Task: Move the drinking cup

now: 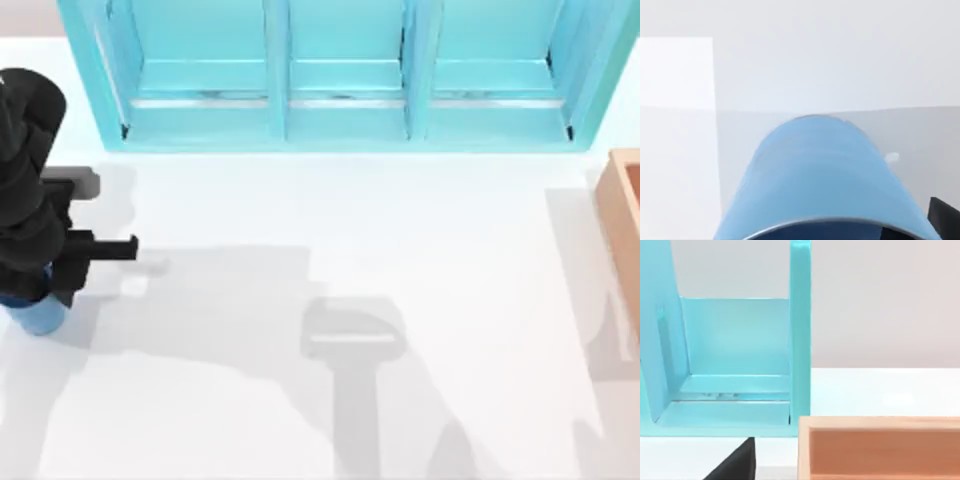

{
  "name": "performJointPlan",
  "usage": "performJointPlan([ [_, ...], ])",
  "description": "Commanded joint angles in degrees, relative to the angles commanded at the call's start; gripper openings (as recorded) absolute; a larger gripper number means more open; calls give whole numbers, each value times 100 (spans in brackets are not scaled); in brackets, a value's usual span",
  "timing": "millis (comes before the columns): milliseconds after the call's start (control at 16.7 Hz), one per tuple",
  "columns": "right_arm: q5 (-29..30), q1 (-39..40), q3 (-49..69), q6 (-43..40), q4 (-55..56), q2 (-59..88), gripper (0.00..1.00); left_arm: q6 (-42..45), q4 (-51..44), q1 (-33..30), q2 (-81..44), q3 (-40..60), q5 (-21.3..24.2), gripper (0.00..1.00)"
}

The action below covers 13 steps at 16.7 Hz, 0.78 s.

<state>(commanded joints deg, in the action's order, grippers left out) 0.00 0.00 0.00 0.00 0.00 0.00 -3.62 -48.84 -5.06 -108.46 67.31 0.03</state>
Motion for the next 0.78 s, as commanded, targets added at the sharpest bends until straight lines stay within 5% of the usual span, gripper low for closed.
performJointPlan([
  [780,0,0,0,0,0,0,100,416,-272,412,-165,401,-6,0],
])
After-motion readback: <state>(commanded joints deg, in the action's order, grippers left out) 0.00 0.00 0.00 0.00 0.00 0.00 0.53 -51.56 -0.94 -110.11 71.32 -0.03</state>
